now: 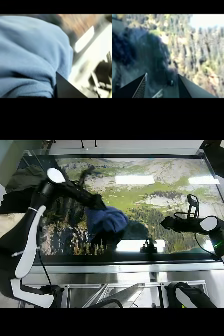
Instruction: Fold the shirts.
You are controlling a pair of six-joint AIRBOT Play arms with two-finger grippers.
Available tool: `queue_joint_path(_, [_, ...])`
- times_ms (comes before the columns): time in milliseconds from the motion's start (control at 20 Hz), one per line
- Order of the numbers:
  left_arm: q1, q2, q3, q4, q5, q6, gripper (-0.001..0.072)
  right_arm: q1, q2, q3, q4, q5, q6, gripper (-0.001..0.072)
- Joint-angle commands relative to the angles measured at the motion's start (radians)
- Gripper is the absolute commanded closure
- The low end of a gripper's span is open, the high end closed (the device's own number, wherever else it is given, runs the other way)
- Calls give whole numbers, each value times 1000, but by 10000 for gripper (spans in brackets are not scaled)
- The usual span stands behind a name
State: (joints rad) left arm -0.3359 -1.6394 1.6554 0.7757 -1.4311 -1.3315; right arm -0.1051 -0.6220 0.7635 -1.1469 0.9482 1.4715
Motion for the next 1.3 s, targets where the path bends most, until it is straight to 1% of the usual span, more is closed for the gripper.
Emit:
queue_joint_path(0, [-198, 92, -164, -8, 83, -1, 692, -11, 13, 2, 8, 80, -6, 266])
queue_joint_path(100, [-258, 94, -230, -8, 154, -1, 693, 2, 9, -23, 42, 104, -29, 265])
queue_joint_path(200, [-275, 78, -248, -9, 166, -2, 692, 27, 9, -70, 150, 111, -81, 258])
queue_joint_path(250, [-274, 68, -247, -14, 154, -5, 692, 47, 9, -97, 212, 111, -111, 153])
queue_joint_path(300, [-271, 65, -248, -16, 143, -5, 692, 73, 8, -128, 271, 111, -141, 66])
queue_joint_path(350, [-266, 64, -247, -17, 135, -5, 691, 101, 2, -158, 312, 110, -163, 67])
queue_joint_path(500, [-232, 65, -247, -16, 105, -5, 689, 177, -24, -223, 325, 93, -179, 67])
queue_joint_path(650, [-195, 64, -248, -14, 100, -4, 688, 227, -64, -233, 338, 20, -211, 67])
queue_joint_path(700, [-193, 64, -248, -6, 103, -4, 688, 240, -90, -233, 373, -5, -241, 67])
queue_joint_path(750, [-193, 64, -248, 3, 104, -4, 688, 250, -119, -233, 423, -26, -286, 68])
queue_joint_path(950, [-200, 50, -248, 19, 106, -4, 689, 262, -286, -233, 702, -80, -534, 72])
queue_joint_path(1000, [-200, 40, -248, 18, 105, -4, 690, 262, -324, -233, 764, -80, -593, 123])
queue_joint_path(1050, [-200, 30, -248, 17, 101, -4, 691, 262, -357, -233, 824, -80, -673, 406])
queue_joint_path(1100, [-199, 20, -248, 17, 93, -4, 691, 262, -379, -230, 870, -79, -745, 604])
queue_joint_path(1150, [-199, 13, -247, 18, 77, -4, 691, 261, -388, -223, 901, -78, -792, 656])
queue_joint_path(1200, [-195, 11, -247, 17, 72, -4, 691, 261, -383, -208, 906, -70, -804, 688])
queue_joint_path(1250, [-186, 17, -246, 17, 69, -3, 691, 259, -369, -180, 904, -45, -808, 689])
